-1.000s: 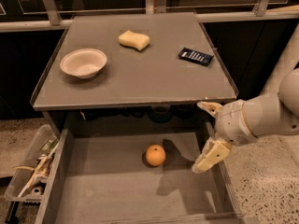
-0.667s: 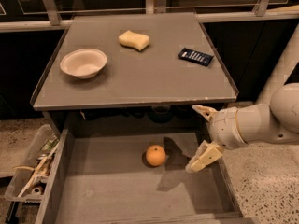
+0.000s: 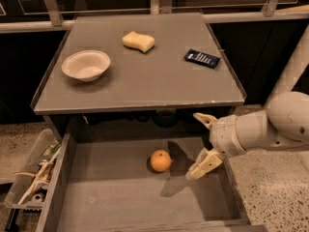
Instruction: Pick orange from top drawer and place on counter
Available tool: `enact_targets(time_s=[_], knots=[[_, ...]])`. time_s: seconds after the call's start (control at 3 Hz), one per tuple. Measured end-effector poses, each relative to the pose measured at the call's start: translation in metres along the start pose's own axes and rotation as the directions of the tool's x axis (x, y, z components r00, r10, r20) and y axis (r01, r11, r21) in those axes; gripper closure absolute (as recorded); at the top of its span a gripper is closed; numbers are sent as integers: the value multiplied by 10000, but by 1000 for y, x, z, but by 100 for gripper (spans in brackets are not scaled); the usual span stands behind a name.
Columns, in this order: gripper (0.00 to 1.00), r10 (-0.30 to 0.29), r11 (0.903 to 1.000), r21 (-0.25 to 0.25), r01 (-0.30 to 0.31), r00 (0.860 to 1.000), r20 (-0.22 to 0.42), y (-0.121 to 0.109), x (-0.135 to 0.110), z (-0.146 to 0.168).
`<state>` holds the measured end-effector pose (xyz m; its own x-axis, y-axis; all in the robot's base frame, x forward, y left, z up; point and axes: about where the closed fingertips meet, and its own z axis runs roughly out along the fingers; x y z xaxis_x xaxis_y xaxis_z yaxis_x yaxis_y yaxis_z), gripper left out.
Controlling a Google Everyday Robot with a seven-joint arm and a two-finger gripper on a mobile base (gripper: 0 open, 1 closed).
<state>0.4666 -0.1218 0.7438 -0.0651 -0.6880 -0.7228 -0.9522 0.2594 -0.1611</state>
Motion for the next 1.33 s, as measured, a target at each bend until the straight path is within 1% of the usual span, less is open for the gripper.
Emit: enact_targets(time_s=[0.33,0.67,1.0,1.33], knots=[[0,323,9989,-336,-316,9993,200,0,13,33],[0,572,9972,-495,-555,9978,326,-3,25,56],[0,728,9960,-545,-709,9968,338,-4,36,75],[0,681,9963,-548,-667,9974,255,1,46,97]])
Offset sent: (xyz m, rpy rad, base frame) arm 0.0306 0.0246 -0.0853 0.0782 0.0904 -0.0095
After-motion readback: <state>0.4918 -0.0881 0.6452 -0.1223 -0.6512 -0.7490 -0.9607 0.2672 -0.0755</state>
